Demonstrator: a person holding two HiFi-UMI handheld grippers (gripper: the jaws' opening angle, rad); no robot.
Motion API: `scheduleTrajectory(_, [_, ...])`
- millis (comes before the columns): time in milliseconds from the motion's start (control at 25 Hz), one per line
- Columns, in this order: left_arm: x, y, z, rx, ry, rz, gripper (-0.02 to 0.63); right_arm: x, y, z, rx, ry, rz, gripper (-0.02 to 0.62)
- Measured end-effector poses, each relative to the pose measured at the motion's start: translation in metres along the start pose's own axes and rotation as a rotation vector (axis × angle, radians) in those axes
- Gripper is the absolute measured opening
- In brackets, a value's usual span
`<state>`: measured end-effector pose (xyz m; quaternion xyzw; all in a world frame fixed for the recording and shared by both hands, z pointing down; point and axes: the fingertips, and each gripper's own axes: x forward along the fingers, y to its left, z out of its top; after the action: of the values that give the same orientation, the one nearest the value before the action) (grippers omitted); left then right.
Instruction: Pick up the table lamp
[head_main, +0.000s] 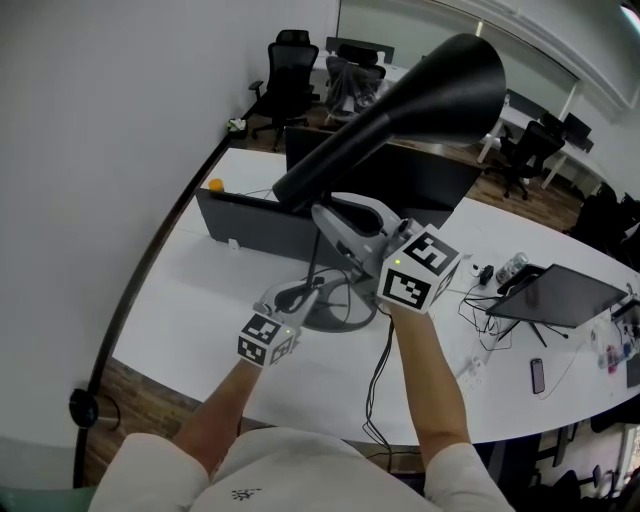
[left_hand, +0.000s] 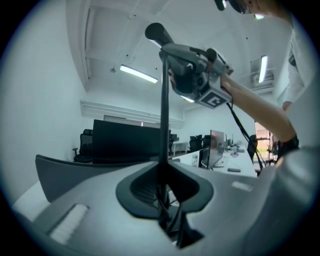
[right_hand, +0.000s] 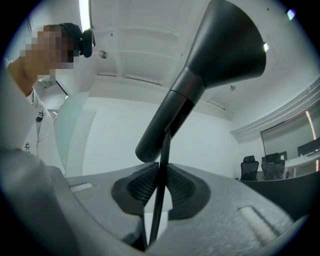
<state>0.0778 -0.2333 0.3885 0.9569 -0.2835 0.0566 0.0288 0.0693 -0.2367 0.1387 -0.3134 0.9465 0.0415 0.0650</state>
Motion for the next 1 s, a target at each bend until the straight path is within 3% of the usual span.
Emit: scheduleTrajectory(1000, [0.011,0.0,-0.01,-0.018,0.005,-0.004,0.051,-0.001,-0.007,-0.011,0.005,0.014,0.005,0.046])
